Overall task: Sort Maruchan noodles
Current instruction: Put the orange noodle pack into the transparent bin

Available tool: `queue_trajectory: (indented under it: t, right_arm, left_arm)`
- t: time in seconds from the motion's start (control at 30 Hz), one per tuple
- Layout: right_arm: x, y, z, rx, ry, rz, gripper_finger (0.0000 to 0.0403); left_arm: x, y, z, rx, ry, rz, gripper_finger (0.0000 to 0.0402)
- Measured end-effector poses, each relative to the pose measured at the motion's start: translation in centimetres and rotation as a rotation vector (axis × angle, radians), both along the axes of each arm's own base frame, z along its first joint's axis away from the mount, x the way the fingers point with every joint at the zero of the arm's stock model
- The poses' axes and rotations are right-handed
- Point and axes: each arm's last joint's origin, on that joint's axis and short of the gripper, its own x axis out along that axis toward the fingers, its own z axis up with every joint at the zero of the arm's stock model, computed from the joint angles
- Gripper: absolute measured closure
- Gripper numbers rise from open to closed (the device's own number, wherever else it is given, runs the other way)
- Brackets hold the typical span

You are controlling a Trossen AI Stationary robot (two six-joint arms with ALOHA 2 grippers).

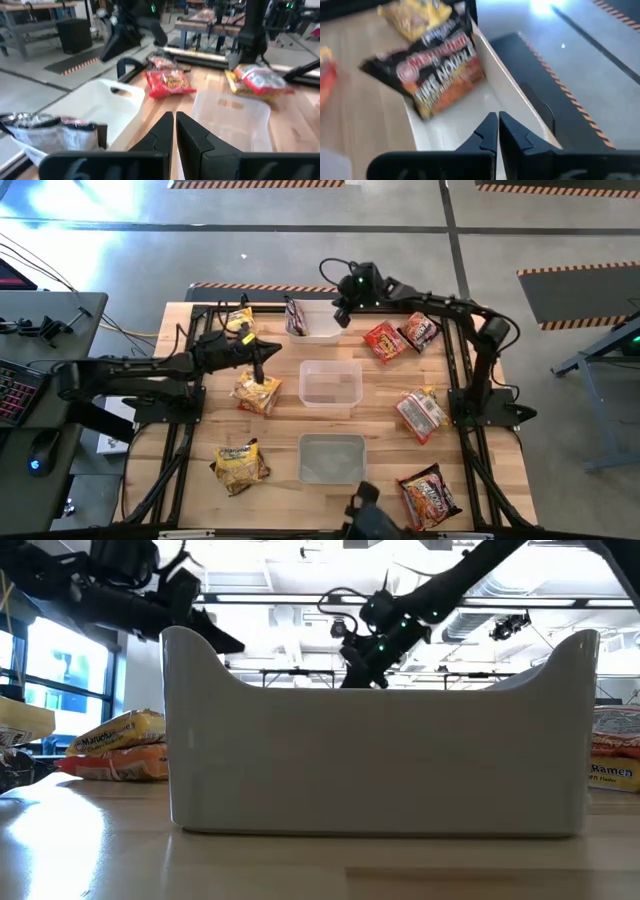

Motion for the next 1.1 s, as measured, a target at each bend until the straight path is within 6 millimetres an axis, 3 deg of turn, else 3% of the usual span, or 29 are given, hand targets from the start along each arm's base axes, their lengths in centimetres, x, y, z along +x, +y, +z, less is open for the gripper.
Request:
queue_trajectory:
  t: [0.27,0.43,0.73,1.1]
  right_arm:
    - [1.6,-1.9,-0.7,-0.014,0.204,0.158,0.0403]
    - [2.5,-2.7,-3.0,0.046,0.319,0.212,0.0403]
    - [3.4,-3.0,-2.4,0.042,0.432,0.242,0.0403]
    - [2.3,-3.6,-1.6,0.074,0.484,0.226,0.0403]
  left_arm:
    - [1.2,0.4,-1.3,-0.003,0.031,-0.005,0.039]
    - [1.2,0.4,-1.2,-0.012,0.009,-0.002,0.039]
    - [1.3,0.1,-1.2,-0.027,0.004,-0.01,0.039]
    - [1.3,0.1,-1.2,-0.026,0.007,-0.01,0.039]
